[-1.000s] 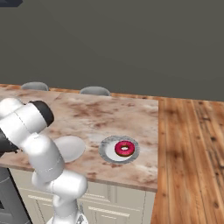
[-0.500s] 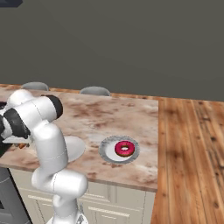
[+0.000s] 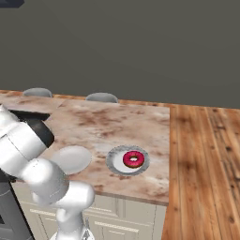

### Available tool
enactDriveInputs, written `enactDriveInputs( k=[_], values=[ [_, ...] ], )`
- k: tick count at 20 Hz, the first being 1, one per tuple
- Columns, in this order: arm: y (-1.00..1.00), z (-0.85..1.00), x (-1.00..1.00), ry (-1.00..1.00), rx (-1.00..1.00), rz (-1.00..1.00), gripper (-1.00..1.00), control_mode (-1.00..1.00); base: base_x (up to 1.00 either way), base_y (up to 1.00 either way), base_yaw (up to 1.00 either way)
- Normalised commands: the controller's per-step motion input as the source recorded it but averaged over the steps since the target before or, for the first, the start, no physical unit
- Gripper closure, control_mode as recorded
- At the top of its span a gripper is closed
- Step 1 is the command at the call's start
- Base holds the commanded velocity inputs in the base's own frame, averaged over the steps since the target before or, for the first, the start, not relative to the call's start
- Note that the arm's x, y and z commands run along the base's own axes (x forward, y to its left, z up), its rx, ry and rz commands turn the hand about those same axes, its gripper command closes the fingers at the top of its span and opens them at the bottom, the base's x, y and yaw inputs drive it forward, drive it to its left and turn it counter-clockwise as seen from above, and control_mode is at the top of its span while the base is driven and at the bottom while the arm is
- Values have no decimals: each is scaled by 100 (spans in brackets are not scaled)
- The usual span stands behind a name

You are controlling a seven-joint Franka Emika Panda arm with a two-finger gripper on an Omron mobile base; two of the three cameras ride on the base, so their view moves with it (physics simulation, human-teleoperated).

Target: Place the pastries on the plates.

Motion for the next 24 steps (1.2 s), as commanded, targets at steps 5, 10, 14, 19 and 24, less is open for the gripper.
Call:
enactDriveInputs(
  k=[5, 10, 14, 19, 24],
  values=[
    [-100, 25, -43, 0, 18, -39, 100, -100, 0, 0, 0],
    [-97, 55, -4, -1, 11, -26, 100, -100, 0, 0, 0],
    [-71, 18, 7, 6, 14, -16, 100, -100, 0, 0, 0],
    [-22, -3, 32, 10, 14, 0, 100, -100, 0, 0, 0],
    [-2, -17, 19, 0, 8, 0, 100, -100, 0, 0, 0]
  ],
)
